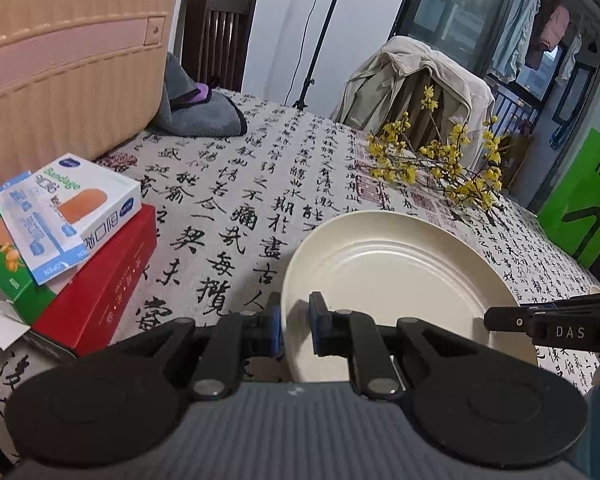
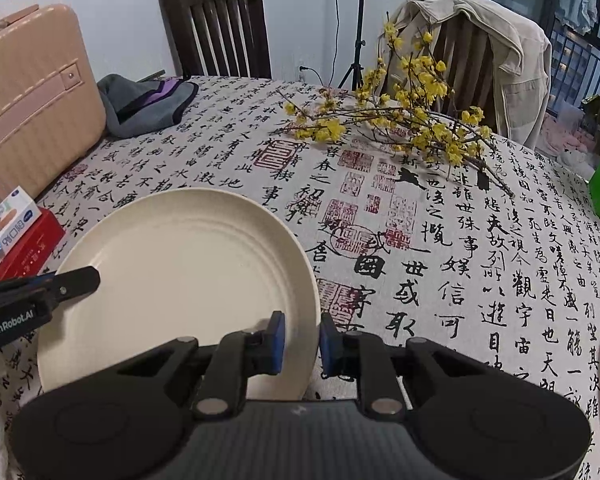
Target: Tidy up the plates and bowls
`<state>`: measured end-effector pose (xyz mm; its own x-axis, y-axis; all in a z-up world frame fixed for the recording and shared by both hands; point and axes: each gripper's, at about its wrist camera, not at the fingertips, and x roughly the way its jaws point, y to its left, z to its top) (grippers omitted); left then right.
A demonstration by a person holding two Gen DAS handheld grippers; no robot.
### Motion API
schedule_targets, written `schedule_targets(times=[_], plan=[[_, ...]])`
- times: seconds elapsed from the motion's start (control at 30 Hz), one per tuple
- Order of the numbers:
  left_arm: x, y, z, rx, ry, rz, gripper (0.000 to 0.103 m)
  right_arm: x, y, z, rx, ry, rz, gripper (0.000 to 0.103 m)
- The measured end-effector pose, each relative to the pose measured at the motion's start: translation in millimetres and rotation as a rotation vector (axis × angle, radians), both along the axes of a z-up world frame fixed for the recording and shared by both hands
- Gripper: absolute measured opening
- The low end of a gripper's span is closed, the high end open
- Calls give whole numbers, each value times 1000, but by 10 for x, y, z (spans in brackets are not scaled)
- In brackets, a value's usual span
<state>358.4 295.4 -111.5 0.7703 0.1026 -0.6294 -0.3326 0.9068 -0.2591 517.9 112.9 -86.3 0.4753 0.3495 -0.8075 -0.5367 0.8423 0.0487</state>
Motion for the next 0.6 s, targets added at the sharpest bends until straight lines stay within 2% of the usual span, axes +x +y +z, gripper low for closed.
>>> schedule_targets(times=[0.6], plan=[[-139,-21,175,3,-83,13,14,-61,-70,179,52,-40,0,17]])
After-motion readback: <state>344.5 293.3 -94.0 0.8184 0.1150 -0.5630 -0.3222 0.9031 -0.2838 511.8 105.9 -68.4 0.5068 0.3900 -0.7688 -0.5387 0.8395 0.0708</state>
